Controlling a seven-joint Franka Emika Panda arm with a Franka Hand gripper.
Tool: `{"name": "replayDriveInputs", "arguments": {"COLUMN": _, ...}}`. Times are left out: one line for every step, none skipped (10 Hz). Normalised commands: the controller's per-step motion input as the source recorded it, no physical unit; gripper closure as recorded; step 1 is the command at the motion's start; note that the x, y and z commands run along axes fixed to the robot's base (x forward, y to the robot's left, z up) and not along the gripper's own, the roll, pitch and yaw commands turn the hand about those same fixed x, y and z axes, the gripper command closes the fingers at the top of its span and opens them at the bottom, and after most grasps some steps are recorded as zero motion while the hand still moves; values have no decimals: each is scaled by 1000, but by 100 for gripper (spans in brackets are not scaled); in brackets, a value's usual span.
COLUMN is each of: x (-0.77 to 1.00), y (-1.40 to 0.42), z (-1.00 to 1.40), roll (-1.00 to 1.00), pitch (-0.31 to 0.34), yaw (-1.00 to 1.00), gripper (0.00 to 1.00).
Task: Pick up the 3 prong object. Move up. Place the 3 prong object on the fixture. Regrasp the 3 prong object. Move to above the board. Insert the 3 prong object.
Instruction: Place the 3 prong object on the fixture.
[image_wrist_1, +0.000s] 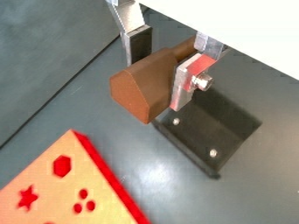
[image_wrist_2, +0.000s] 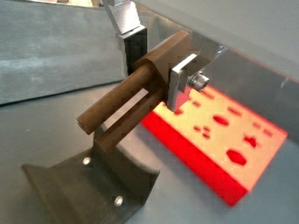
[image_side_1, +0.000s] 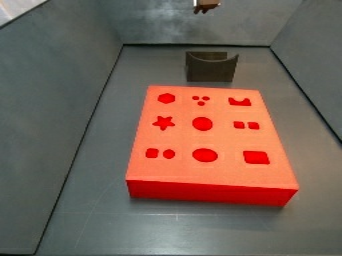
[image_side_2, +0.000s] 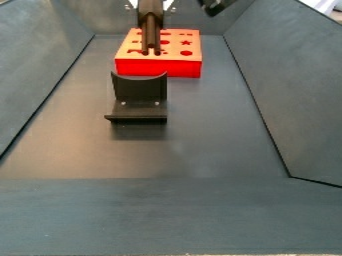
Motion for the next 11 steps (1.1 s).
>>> {"name": "replayDriveInputs", "arguments": {"x": 415, "y": 48, "z": -17, "roll": -913, "pitch": 144, "yaw": -100, "gripper": 100}}
{"name": "replayDriveInputs", "arguments": {"x": 371, "y": 49, "z": -17, "roll": -808, "pitch": 132, "yaw": -108, "gripper": 100}}
{"name": "replayDriveInputs", "arguments": {"x": 287, "y": 50, "z": -19, "roll": -593, "pitch": 110, "yaw": -119, "gripper": 100}}
{"name": "replayDriveInputs", "arguments": {"x": 206, "y": 51, "z": -19, "roll": -376, "pitch": 88, "yaw": -125, "gripper": 100}}
{"name": "replayDriveInputs", "arguments": {"x": 140, "y": 40, "z": -13, "roll": -240, "pitch": 77, "yaw": -121, "gripper": 100}}
{"name": "replayDriveInputs", "arguments": {"x": 132, "y": 133, "z": -1000, "roll": -1000, "pitch": 122, "yaw": -181, "gripper": 100}}
{"name": "replayDriveInputs", "arguments": {"x": 124, "y": 137, "z": -1000, "roll": -1000, "pitch": 91, "yaw": -187, "gripper": 100}}
{"name": "replayDriveInputs", "arguments": {"x": 145, "y": 138, "z": -1000, "roll": -971, "pitch": 103, "yaw": -208, "gripper": 100}}
{"name": "replayDriveInputs", "arguments": {"x": 161, "y": 136, "z": -1000, "roll": -816, "pitch": 93, "yaw": -194, "gripper": 100}}
{"name": "replayDriveInputs", "arguments": {"x": 171, "y": 139, "z": -1000, "roll": -658, "pitch": 68, "yaw": -184, "gripper": 100}}
{"name": "replayDriveInputs", "arguments": {"x": 177, "y": 141, "z": -1000, "roll": -498, "pitch": 43, "yaw": -177, "gripper": 100}}
